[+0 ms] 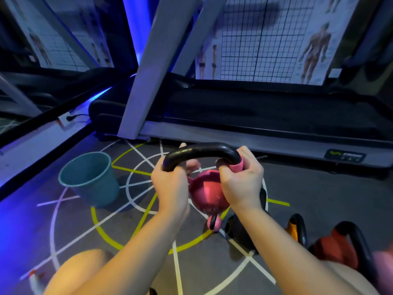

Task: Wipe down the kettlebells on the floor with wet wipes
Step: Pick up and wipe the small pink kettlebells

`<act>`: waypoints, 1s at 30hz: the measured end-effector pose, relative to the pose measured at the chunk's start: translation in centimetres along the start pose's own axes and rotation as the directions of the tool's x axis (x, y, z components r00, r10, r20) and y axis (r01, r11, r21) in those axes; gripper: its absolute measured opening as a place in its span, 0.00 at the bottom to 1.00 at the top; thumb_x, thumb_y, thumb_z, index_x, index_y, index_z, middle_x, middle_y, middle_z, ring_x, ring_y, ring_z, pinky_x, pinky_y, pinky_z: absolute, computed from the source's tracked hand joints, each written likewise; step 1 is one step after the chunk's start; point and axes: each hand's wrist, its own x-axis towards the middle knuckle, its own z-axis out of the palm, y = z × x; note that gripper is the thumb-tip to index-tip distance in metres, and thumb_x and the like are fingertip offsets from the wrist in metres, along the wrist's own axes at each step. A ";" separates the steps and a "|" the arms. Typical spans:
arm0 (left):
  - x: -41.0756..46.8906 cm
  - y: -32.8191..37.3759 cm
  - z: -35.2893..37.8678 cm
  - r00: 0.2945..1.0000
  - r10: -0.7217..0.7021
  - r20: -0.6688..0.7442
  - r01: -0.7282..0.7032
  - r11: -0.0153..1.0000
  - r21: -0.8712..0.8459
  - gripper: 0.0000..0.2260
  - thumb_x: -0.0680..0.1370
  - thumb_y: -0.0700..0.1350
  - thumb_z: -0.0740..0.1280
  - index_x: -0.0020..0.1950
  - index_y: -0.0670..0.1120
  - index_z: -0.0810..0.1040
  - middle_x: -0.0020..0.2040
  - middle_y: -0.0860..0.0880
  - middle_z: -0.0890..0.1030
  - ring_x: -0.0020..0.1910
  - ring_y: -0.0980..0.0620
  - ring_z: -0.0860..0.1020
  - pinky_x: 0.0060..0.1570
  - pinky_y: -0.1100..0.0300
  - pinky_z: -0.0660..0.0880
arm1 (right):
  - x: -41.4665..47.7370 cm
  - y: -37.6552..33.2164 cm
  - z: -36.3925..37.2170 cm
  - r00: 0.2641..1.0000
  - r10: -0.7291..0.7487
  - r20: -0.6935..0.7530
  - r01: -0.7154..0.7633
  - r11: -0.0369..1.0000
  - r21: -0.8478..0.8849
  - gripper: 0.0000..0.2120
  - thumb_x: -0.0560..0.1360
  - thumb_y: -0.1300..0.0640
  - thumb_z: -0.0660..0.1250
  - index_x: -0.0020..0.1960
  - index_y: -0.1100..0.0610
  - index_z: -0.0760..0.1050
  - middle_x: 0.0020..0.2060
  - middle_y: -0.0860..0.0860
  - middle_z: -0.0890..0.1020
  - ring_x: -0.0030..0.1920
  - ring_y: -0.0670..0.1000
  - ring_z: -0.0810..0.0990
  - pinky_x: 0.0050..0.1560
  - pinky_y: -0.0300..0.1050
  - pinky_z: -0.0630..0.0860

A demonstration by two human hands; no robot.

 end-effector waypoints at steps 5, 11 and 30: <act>1.1 0.4 0.4 0.982 -0.173 -0.078 0.145 0.949 -0.278 0.20 0.75 0.26 0.58 0.41 0.48 0.80 0.53 0.37 0.83 0.43 0.43 0.78 0.46 0.39 0.84 | 0.1 0.7 1.5 0.978 0.201 0.061 -0.196 0.978 -0.071 0.10 0.69 0.59 0.70 0.34 0.56 0.69 0.34 0.51 0.72 0.35 0.49 0.72 0.41 0.50 0.71; 4.3 1.9 -0.7 1.000 0.010 -0.014 -0.014 0.947 -0.320 0.20 0.73 0.20 0.55 0.38 0.44 0.73 0.48 0.46 0.87 0.51 0.56 0.85 0.46 0.48 0.84 | -0.3 -0.8 0.9 0.900 0.271 0.341 -0.266 0.962 -0.063 0.04 0.77 0.55 0.72 0.50 0.47 0.80 0.51 0.47 0.75 0.53 0.44 0.78 0.52 0.32 0.73; 7.2 4.2 -1.7 0.984 -0.178 0.000 0.156 0.865 -0.477 0.07 0.80 0.35 0.66 0.47 0.46 0.76 0.27 0.50 0.76 0.22 0.55 0.70 0.32 0.56 0.76 | -0.6 -3.9 1.0 0.954 0.115 0.275 -0.215 0.905 0.366 0.15 0.72 0.56 0.72 0.59 0.49 0.81 0.51 0.41 0.87 0.55 0.42 0.85 0.54 0.33 0.79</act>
